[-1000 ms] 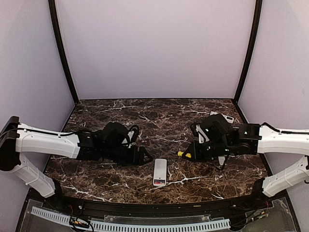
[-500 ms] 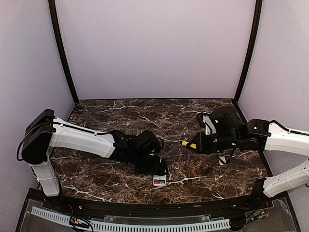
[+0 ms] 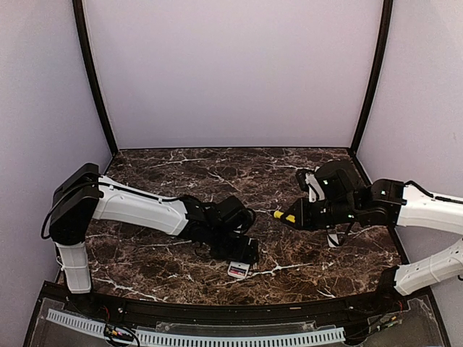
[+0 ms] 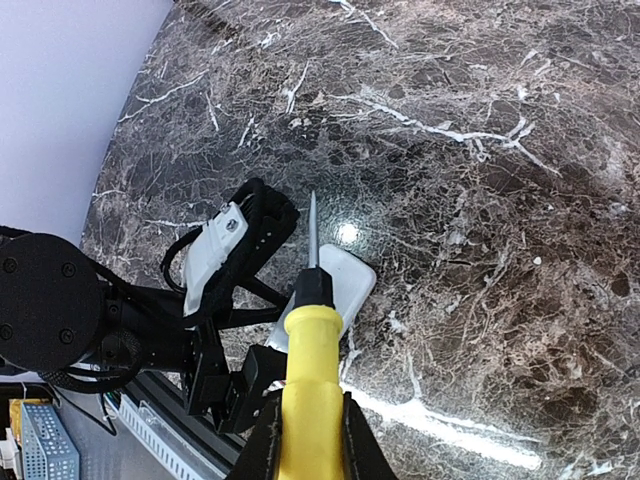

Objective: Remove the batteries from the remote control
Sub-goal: Adjust the remote control without the battery cover at the center of the board.

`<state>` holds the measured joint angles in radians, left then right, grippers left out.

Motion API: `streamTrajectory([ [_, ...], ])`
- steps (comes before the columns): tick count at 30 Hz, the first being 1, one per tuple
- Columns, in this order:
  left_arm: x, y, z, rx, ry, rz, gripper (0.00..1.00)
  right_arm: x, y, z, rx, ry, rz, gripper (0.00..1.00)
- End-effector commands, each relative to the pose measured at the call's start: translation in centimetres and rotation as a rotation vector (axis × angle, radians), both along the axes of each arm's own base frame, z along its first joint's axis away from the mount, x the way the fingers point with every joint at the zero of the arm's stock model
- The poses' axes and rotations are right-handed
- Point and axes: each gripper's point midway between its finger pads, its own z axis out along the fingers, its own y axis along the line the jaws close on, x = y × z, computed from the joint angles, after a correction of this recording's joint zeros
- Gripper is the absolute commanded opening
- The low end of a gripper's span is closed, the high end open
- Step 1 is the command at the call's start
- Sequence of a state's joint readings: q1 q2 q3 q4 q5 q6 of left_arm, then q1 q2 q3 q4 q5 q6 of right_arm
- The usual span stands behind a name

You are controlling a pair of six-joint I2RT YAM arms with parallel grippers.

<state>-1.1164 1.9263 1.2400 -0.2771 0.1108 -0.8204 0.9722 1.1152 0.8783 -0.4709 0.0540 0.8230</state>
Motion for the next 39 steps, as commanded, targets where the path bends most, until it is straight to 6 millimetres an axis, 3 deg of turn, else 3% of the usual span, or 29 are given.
streamTrajectory([
  [1, -0.1, -2.1, 0.4, -0.052, -0.031, -0.104, 0.87, 0.8, -0.1, 1.2, 0.024, -0.045, -0.023, 0.00],
  [5, -0.2, -4.9, 1.8, -0.162, -0.079, -0.220, 0.85, 0.8, -0.5, 1.4, 0.025, -0.050, -0.038, 0.00],
  [10, -1.6, -7.5, 3.1, -0.275, -0.084, -0.382, 0.83, 0.8, -1.0, 1.5, 0.015, -0.048, -0.053, 0.00],
  [15, -3.5, -8.6, 4.1, -0.348, -0.096, -0.518, 0.81, 0.7, -1.6, 1.3, -0.005, -0.043, -0.069, 0.00],
  [17, -3.4, -8.5, 4.5, -0.323, -0.144, -0.532, 0.81, 0.8, -1.9, 1.5, -0.013, -0.048, -0.075, 0.00],
  [23, -2.5, -5.6, 4.2, -0.098, -0.359, -0.524, 0.90, 0.9, -2.1, 1.9, -0.018, -0.057, -0.079, 0.00],
  [30, -2.9, -0.5, 0.8, 0.166, -0.396, -0.545, 0.96, 1.1, -1.3, 1.6, -0.011, -0.053, -0.056, 0.00],
  [35, -3.7, 0.3, 0.3, 0.187, -0.387, -0.565, 0.97, 1.3, -0.9, 1.6, -0.009, -0.054, -0.050, 0.00],
  [39, -2.7, 1.3, -0.2, 0.250, -0.415, -0.528, 0.98, 1.4, -0.9, 1.7, -0.009, -0.056, -0.052, 0.00],
])
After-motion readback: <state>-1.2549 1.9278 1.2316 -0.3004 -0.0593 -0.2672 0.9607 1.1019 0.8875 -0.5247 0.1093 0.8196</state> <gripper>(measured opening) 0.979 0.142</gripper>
